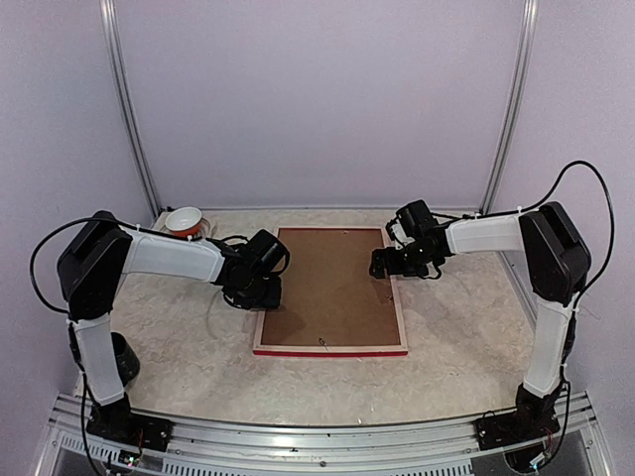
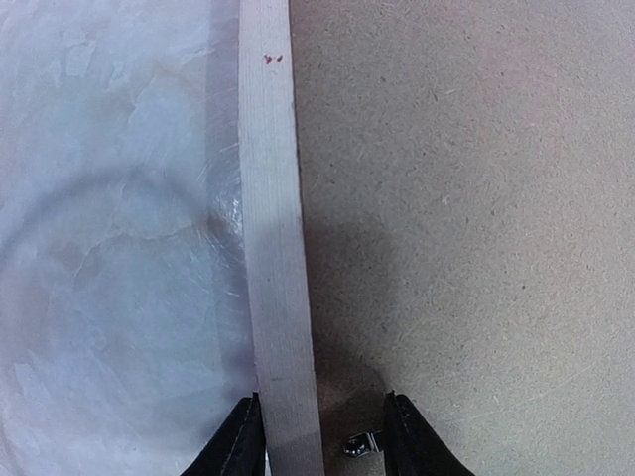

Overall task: Put the photo into the frame
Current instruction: Press the fastener onto the backboard.

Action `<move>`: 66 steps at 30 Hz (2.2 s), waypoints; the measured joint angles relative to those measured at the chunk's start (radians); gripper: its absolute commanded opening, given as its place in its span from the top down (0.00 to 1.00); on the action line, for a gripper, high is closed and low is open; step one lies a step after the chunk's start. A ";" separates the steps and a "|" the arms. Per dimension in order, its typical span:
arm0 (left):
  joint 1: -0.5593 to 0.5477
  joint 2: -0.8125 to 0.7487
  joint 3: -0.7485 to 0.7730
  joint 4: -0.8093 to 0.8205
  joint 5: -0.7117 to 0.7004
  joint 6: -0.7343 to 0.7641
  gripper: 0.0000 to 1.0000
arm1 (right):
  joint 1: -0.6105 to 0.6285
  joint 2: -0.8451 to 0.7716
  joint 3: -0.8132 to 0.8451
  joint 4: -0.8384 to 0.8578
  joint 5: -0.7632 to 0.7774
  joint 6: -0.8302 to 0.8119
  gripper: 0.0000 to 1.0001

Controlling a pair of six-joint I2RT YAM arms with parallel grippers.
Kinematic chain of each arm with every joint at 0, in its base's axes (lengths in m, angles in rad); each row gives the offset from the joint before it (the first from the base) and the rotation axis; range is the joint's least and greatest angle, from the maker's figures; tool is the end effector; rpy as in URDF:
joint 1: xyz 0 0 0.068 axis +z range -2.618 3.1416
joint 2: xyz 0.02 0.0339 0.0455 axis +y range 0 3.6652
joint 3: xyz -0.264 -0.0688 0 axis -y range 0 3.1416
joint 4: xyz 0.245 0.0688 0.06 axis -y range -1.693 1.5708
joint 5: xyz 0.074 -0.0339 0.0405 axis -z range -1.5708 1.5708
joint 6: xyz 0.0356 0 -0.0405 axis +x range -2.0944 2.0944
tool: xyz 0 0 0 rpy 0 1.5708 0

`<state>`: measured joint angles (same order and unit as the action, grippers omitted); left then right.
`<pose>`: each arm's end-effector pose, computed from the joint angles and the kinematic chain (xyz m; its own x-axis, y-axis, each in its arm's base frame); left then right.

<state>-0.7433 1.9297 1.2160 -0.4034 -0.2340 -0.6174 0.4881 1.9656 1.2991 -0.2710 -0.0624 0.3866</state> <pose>0.2889 -0.2543 0.1480 -0.8774 0.0415 -0.4780 0.0926 0.9922 -0.0838 0.3664 0.1971 0.1646 -0.8482 -0.0243 -0.5292 -0.1952 0.9429 0.2697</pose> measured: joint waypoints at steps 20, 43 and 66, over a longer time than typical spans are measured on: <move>0.012 -0.060 -0.056 0.001 -0.001 -0.007 0.59 | 0.000 0.000 0.000 0.001 -0.001 0.000 0.01; 0.010 0.002 0.004 -0.005 0.021 -0.006 0.63 | 0.000 0.014 0.000 0.000 -0.003 0.000 0.01; 0.012 -0.005 -0.010 0.008 0.023 -0.002 0.63 | 0.000 0.017 0.000 0.000 -0.003 -0.001 0.01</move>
<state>-0.7315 1.9251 1.2057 -0.3950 -0.2115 -0.6197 0.4881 1.9823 1.2991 -0.2710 -0.0654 0.3859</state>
